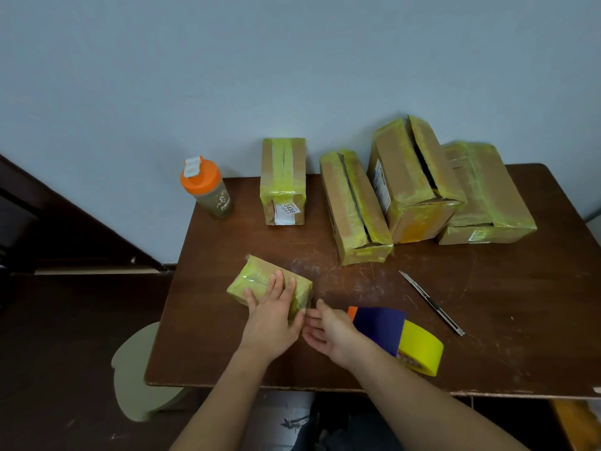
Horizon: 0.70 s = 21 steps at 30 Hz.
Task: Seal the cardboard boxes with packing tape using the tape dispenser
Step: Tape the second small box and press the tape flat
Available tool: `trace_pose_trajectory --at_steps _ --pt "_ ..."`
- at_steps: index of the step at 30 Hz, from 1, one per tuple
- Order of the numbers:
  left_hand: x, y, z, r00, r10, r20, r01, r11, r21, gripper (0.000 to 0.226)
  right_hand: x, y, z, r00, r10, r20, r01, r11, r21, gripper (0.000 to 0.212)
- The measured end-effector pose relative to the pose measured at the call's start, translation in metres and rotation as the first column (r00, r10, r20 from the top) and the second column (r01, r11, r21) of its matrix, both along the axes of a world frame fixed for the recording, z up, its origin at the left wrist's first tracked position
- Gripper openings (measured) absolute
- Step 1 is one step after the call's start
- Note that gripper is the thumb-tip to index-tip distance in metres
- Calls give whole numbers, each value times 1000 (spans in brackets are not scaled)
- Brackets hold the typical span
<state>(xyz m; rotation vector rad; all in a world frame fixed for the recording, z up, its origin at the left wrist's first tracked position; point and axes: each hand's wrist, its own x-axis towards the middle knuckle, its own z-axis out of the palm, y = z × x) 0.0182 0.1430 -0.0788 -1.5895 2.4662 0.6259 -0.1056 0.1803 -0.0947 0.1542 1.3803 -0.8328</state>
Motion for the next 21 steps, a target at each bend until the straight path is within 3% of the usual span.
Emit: trace_pose_trajectory --at_steps 4,7,11,16,21 --pt "2 -1 1 1000 -7 3 7 1000 12 67 5 0 -3 989 -143 23 144 989 -35 18" --pt "3 -1 3 998 -43 36 42 999 20 70 6 3 -8 971 -213 -107 205 975 -81 11" --pt "6 -3 5 993 -89 79 87 996 33 78 14 14 -14 921 -251 -299 205 963 -177 19" --pt "16 -6 3 985 -131 111 135 990 -35 84 24 15 -21 905 -269 -330 212 957 -199 18" --pt "23 -7 0 989 -128 70 132 989 -68 84 33 6 -35 887 -182 -424 112 976 -185 23"
